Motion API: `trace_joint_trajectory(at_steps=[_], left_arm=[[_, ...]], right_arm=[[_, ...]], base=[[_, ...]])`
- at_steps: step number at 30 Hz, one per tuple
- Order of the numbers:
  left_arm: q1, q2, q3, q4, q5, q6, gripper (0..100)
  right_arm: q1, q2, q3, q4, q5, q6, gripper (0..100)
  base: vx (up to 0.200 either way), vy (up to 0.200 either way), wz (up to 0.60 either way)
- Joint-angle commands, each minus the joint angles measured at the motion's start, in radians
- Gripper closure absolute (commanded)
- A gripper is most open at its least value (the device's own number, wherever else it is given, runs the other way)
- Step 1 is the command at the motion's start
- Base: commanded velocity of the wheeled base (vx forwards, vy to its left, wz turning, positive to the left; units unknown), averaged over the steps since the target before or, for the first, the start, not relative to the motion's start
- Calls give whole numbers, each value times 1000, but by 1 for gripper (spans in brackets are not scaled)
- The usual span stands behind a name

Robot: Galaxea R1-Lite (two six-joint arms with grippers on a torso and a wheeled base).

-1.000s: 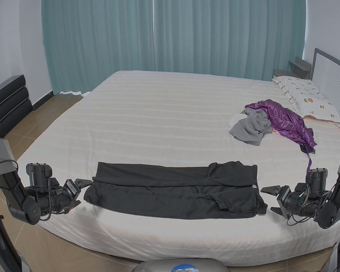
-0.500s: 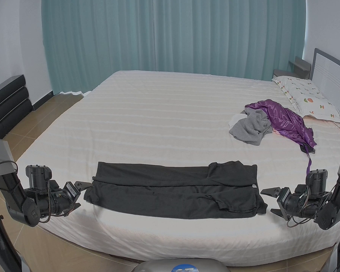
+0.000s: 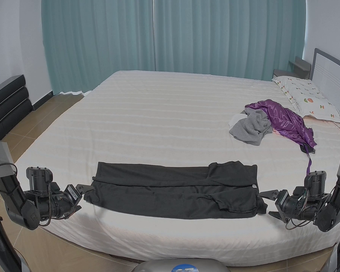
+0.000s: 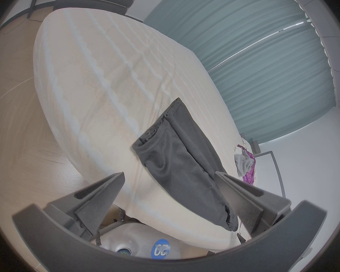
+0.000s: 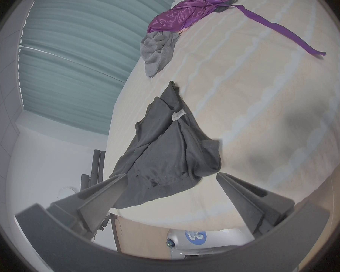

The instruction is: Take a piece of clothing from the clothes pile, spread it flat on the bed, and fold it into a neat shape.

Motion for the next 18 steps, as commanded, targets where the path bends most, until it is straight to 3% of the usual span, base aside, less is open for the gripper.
trace_joint_trajectory(at_steps=[1, 11, 18], left_arm=[[-11, -11, 9, 0, 6, -1, 0], [-28, -14, 58, -2, 28, 8, 0], [-55, 6, 91, 0, 60, 82, 0]], right_arm=[[8, -6, 8, -1, -1, 4, 0], [44, -9, 28, -3, -7, 13, 0], [44, -10, 36, -3, -9, 11, 0]], base=[[0, 0, 0], [0, 0, 0], [0, 0, 0]])
